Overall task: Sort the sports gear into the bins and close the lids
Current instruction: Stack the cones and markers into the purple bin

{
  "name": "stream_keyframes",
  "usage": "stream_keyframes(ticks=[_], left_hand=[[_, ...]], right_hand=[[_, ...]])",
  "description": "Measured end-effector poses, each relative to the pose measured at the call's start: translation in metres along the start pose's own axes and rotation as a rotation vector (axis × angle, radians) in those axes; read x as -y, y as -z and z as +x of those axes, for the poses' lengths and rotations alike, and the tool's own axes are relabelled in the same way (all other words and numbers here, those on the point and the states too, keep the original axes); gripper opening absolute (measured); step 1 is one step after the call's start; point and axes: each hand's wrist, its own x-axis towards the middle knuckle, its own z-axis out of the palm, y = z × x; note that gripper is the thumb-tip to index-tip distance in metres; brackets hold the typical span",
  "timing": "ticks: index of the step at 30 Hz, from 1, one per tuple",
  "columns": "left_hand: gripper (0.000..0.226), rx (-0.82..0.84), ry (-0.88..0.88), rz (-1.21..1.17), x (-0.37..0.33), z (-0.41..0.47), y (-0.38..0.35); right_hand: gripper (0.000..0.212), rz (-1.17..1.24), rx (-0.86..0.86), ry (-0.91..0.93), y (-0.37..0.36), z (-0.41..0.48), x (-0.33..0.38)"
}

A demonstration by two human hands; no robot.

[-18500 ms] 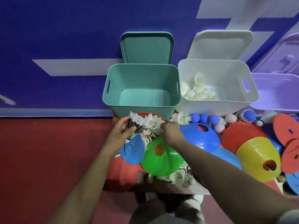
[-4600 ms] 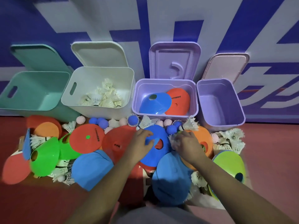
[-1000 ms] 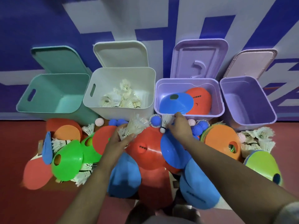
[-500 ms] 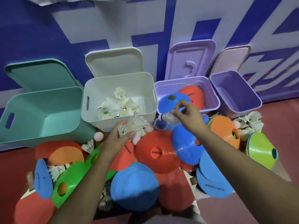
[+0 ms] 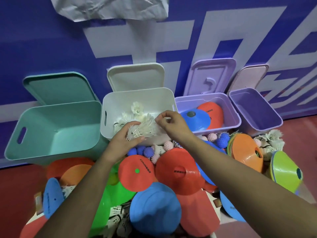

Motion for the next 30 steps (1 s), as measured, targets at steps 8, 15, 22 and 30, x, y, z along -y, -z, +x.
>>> stream_keyframes(ticks=[8, 15, 22, 30], left_hand=[[0.076, -0.001, 0.007, 0.527, 0.009, 0.05, 0.026], [0.075, -0.102, -0.009, 0.71, 0.029, 0.075, 0.021], [0.029, -0.312, -0.218, 0.498, 0.032, 0.011, 0.0], [0.015, 0.037, 0.185, 0.261, 0.067, -0.047, -0.085]], right_hand=[[0.051, -0.294, -0.001, -0.011, -0.026, 0.044, -0.012], [0.055, -0.38, 0.038, -0.06, -0.03, 0.056, -0.022], [0.028, -0.41, -0.011, 0.088, -0.013, -0.005, -0.035], [0.036, -0.598, -0.073, -0.206, 0.031, -0.092, -0.116]])
